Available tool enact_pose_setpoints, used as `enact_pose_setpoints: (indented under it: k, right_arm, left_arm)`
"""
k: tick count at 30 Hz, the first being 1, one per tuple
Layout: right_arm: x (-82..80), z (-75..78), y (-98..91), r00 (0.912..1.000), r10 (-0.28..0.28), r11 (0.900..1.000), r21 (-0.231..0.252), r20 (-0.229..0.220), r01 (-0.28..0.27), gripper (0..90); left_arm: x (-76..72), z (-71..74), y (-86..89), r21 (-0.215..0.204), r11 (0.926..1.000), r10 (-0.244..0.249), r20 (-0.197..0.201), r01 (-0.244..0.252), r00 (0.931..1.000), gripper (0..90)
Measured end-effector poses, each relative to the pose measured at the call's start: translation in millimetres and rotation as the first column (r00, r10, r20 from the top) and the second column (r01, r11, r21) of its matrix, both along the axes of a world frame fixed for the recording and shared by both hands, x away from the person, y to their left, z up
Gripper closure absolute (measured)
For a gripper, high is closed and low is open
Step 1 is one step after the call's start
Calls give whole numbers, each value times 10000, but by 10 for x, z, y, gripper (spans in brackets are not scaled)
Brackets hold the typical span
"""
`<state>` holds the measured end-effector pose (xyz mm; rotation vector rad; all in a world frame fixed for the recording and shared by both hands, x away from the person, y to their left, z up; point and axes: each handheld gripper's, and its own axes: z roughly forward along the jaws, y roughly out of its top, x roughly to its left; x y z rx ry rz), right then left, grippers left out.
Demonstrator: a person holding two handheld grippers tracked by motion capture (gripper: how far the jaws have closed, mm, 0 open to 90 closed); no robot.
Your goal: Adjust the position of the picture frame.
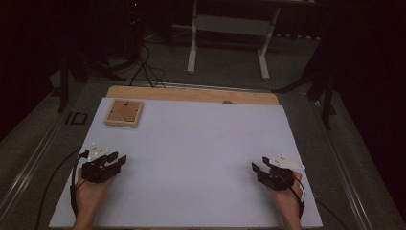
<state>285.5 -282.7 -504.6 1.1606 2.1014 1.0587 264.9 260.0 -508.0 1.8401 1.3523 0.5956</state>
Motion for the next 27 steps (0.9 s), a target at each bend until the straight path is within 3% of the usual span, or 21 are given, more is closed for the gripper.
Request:
enact_pose_setpoints:
  k: [16, 27]
  right_arm:
    - [9, -7, -18, 10000, -42, 10000, -36, 81, 42, 476]
    - [-10, -10, -26, 9999, -100, 9999, 52, 84, 100, 476]
  left_arm:
    - [6, 76, -92, -165, 9995, -274, 206, 277, 9994, 616]
    - [50, 280, -17, -214, 9997, -109, 659, 123, 9978, 620]
